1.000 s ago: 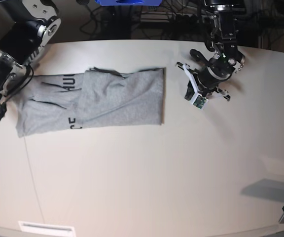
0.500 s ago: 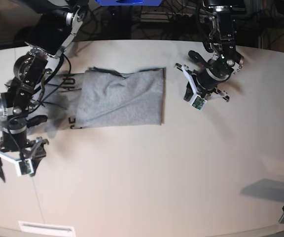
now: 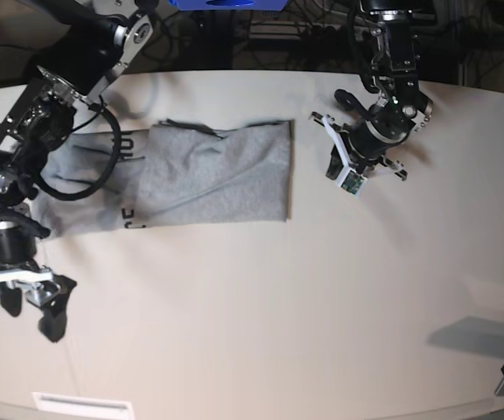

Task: Fold the T-shirt properly
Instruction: 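Move the right gripper down to the shirt strip end nearest it, then grasp the grey shirt strip end with the right gripper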

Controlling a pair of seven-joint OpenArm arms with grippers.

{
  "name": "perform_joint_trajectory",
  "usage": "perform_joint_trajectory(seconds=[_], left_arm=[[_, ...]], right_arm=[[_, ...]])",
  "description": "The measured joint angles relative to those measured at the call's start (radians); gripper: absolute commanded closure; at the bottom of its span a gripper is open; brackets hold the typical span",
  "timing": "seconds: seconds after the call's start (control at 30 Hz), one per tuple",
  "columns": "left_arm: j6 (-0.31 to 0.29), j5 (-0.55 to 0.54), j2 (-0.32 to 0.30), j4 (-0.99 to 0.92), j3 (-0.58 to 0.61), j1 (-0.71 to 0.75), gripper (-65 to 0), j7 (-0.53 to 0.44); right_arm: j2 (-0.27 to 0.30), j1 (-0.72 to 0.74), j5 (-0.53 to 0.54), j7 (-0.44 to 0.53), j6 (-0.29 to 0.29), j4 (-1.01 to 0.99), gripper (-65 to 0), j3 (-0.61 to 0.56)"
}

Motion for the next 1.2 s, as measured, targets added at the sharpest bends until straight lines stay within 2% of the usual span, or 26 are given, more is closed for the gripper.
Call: perform_joint_trajectory(seconds=[0.13, 0.2, 0.27, 0.33, 0.4, 0.53, 0.6, 0.73, 0.87, 1.0, 1.2], left_arm=[[-0.001, -0.003, -0.002, 0.000, 0.000, -0.002, 0.0, 0.001], [0.000, -0.003, -0.002, 0.000, 0.000, -0.002, 0.0, 0.003], [-0.001, -0.003, -0.002, -0.002, 0.000, -0.003, 0.0, 0.003], [-0.001, -0.003, -0.002, -0.002, 0.000, -0.003, 0.0, 0.003], [-0.001, -0.003, -0.003, -0.002, 0.000, -0.003, 0.0, 0.003], [-0.001, -0.004, -0.003, -0.004, -0.001, -0.003, 0.0, 0.002], [0.000, -0.004, -0.003, -0.005, -0.001, -0.003, 0.0, 0.002], [-0.001, -0.004, -0.002, -0.006, -0.001, -0.003, 0.0, -0.001], [0.000, -0.006, -0.002, -0.006, -0.001, -0.002, 0.0, -0.002], [0.000, -0.004, -0.002, -0.006, -0.001, -0.001, 0.0, -0.001], [0.000, -0.003, -0.002, -0.003, 0.002, -0.002, 0.0, -0.001]], right_arm=[[0.028, 0.019, 0.336, -0.315, 0.010, -0.021, -57.7, 0.122], [0.039, 0.047, 0.471, -0.365, 0.009, -0.086, -57.7, 0.245], [0.053, 0.039, 0.523, -0.402, 0.008, -0.174, -57.7, 0.356], [0.070, -0.006, 0.547, -0.431, -0.001, -0.277, -57.3, 0.392], [0.113, -0.047, 0.518, -0.474, -0.008, -0.365, -56.7, 0.380], [0.266, -0.092, 0.494, -0.441, -0.022, -0.367, -56.7, 0.306], [0.320, -0.111, 0.485, -0.429, -0.048, -0.366, -56.7, 0.285], [0.372, -0.161, 0.465, -0.463, -0.050, -0.377, -56.7, 0.272], [0.437, -0.167, 0.491, -0.432, -0.109, -0.433, -56.9, 0.278], [0.425, -0.222, 0.461, -0.449, -0.107, -0.504, -56.9, 0.276], [0.401, -0.223, 0.484, -0.443, -0.104, -0.503, -56.9, 0.271]])
